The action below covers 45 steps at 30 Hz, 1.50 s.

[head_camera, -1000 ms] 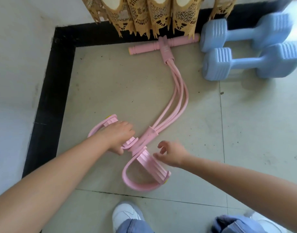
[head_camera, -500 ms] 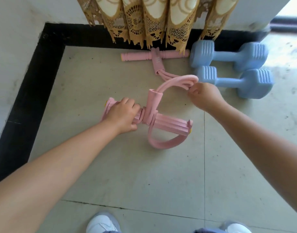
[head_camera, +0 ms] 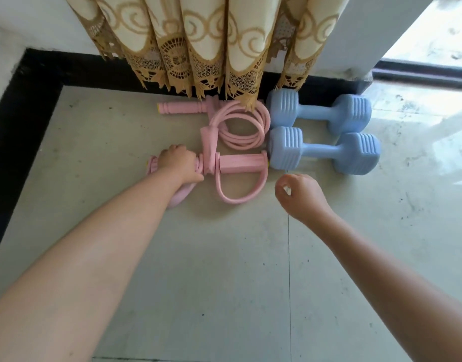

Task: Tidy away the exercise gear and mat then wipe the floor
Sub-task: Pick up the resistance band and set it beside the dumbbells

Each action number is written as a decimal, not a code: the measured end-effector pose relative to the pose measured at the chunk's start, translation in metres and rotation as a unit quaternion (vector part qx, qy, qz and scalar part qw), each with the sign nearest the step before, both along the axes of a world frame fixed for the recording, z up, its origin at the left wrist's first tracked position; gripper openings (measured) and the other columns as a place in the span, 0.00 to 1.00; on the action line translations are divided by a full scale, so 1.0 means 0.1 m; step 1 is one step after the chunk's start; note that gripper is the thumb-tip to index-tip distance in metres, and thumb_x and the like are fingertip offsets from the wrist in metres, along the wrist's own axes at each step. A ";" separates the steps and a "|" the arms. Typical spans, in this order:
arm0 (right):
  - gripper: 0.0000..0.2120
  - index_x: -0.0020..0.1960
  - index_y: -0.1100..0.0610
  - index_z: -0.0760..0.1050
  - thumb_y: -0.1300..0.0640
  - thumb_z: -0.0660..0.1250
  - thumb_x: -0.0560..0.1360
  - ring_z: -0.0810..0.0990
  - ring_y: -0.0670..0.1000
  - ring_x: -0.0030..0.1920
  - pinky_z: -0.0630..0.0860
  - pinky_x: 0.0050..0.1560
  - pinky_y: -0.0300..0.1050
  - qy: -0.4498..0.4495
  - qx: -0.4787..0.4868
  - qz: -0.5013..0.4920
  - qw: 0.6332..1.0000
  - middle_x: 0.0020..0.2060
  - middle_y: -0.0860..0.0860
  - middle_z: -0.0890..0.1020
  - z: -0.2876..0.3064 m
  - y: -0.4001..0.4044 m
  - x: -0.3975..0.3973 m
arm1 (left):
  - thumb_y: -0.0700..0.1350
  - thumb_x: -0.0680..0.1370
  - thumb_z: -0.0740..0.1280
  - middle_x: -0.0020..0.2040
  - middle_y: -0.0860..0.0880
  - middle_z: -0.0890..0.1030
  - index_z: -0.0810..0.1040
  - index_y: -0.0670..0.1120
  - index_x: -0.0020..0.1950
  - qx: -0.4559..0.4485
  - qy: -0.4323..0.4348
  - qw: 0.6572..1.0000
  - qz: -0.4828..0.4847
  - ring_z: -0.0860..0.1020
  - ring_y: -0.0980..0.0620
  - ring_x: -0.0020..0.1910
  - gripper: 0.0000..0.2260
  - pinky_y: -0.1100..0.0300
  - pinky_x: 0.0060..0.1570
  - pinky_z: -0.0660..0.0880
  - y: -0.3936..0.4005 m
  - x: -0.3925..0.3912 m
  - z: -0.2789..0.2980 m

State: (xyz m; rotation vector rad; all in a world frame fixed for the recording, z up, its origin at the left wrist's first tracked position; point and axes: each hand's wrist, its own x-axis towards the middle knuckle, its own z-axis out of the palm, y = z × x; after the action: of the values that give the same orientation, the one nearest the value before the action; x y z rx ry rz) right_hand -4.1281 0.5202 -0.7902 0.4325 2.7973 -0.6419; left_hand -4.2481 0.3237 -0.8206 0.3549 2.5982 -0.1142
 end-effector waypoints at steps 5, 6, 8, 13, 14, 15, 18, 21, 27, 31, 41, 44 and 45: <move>0.11 0.53 0.62 0.79 0.61 0.60 0.76 0.76 0.60 0.56 0.73 0.56 0.48 -0.025 -0.009 0.020 0.999 0.53 0.59 0.82 -0.12 -0.04 0.03 | 0.51 0.73 0.66 0.56 0.42 0.79 0.78 0.45 0.55 -0.018 -0.025 1.000 -0.004 0.76 0.42 0.58 0.14 0.51 0.65 0.65 0.08 -0.07 -0.01; 0.11 0.53 0.63 0.79 0.61 0.60 0.76 0.76 0.60 0.56 0.73 0.57 0.48 -0.024 -0.011 0.023 0.999 0.53 0.59 0.82 -0.13 -0.05 0.02 | 0.51 0.73 0.66 0.57 0.42 0.79 0.77 0.44 0.56 -0.017 -0.032 0.999 -0.003 0.75 0.42 0.59 0.15 0.50 0.65 0.64 0.07 -0.06 -0.03; 0.12 0.54 0.63 0.79 0.62 0.60 0.76 0.76 0.60 0.56 0.72 0.56 0.47 -0.017 -0.019 0.033 0.999 0.53 0.59 0.82 -0.15 -0.08 0.02 | 0.50 0.72 0.67 0.60 0.42 0.76 0.73 0.43 0.60 -0.002 -0.043 0.999 -0.003 0.74 0.41 0.61 0.19 0.48 0.66 0.65 0.03 -0.02 -0.05; 0.11 0.50 0.64 0.80 0.63 0.61 0.74 0.77 0.61 0.54 0.74 0.54 0.49 0.013 -0.034 0.051 0.998 0.50 0.61 0.83 -0.11 -0.18 -0.06 | 0.53 0.72 0.70 0.67 0.42 0.70 0.68 0.42 0.67 0.076 -0.030 0.996 -0.017 0.67 0.43 0.69 0.28 0.49 0.69 0.62 -0.16 0.11 0.01; 0.11 0.49 0.65 0.81 0.62 0.61 0.75 0.77 0.61 0.53 0.75 0.53 0.49 0.008 -0.029 0.057 0.998 0.49 0.61 0.82 -0.09 -0.20 -0.08 | 0.53 0.72 0.69 0.68 0.42 0.69 0.67 0.42 0.68 0.083 -0.019 0.996 -0.021 0.67 0.43 0.69 0.28 0.50 0.68 0.63 -0.20 0.13 0.04; 0.12 0.49 0.65 0.80 0.61 0.61 0.75 0.77 0.62 0.53 0.75 0.52 0.50 -0.001 -0.019 0.067 0.998 0.49 0.62 0.82 -0.08 -0.23 -0.10 | 0.53 0.73 0.69 0.68 0.41 0.70 0.67 0.41 0.68 0.088 -0.011 0.996 -0.021 0.67 0.43 0.68 0.29 0.52 0.67 0.64 -0.24 0.15 0.06; 0.13 0.52 0.62 0.79 0.56 0.59 0.77 0.79 0.60 0.51 0.75 0.49 0.47 -0.051 0.043 0.087 0.994 0.49 0.59 0.82 -0.02 -0.33 -0.10 | 0.52 0.74 0.68 0.67 0.42 0.71 0.68 0.40 0.68 0.097 0.004 0.995 -0.024 0.69 0.44 0.67 0.27 0.54 0.63 0.67 -0.31 0.23 0.11; 0.14 0.53 0.60 0.78 0.54 0.58 0.77 0.80 0.59 0.49 0.75 0.45 0.45 -0.077 0.096 0.104 0.987 0.48 0.57 0.82 0.06 -0.36 -0.09 | 0.51 0.74 0.68 0.67 0.43 0.71 0.69 0.41 0.67 0.091 0.007 0.995 -0.034 0.70 0.44 0.67 0.26 0.55 0.63 0.67 -0.34 0.30 0.11; 0.15 0.54 0.59 0.77 0.50 0.62 0.76 0.77 0.57 0.53 0.72 0.45 0.45 -0.057 0.106 0.142 0.982 0.51 0.55 0.80 0.11 -0.36 -0.04 | 0.54 0.73 0.68 0.68 0.45 0.71 0.69 0.43 0.69 0.102 0.006 0.994 -0.043 0.69 0.46 0.69 0.28 0.55 0.65 0.64 -0.40 0.44 0.06; 0.25 0.62 0.56 0.71 0.42 0.67 0.71 0.71 0.56 0.60 0.68 0.57 0.47 -0.079 0.137 0.204 0.966 0.57 0.54 0.75 -0.02 -0.37 0.08 | 0.51 0.73 0.70 0.62 0.42 0.76 0.73 0.41 0.64 0.136 -0.041 0.988 -0.059 0.74 0.44 0.61 0.23 0.55 0.58 0.69 -0.31 0.49 0.08; 0.27 0.67 0.54 0.68 0.43 0.66 0.73 0.68 0.54 0.66 0.62 0.62 0.49 -0.078 0.030 0.165 0.983 0.63 0.51 0.74 -0.26 -0.45 0.25 | 0.46 0.76 0.65 0.56 0.37 0.78 0.74 0.36 0.55 0.104 -0.004 0.993 -0.059 0.75 0.41 0.57 0.14 0.54 0.51 0.69 -0.21 0.51 0.13; 0.18 0.51 0.60 0.79 0.52 0.70 0.64 0.79 0.62 0.53 0.72 0.54 0.55 0.104 0.055 0.131 0.984 0.48 0.57 0.82 -0.18 -0.41 0.11 | 0.45 0.77 0.65 0.57 0.36 0.78 0.75 0.36 0.55 0.142 0.063 0.987 0.034 0.75 0.39 0.56 0.14 0.52 0.50 0.71 -0.25 0.35 0.20; 0.15 0.45 0.61 0.81 0.55 0.71 0.60 0.82 0.62 0.47 0.75 0.49 0.55 0.151 0.062 0.101 0.981 0.42 0.57 0.83 -0.17 -0.38 0.05 | 0.46 0.77 0.65 0.57 0.36 0.78 0.75 0.36 0.56 0.151 0.076 0.983 0.065 0.75 0.39 0.56 0.14 0.52 0.50 0.71 -0.22 0.29 0.22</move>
State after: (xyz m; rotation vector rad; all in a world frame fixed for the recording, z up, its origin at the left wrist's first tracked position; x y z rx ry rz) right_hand -4.1228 0.4824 -0.8068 0.0711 3.1260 -0.5266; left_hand -4.2189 0.3018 -0.7988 0.2914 2.7848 0.3137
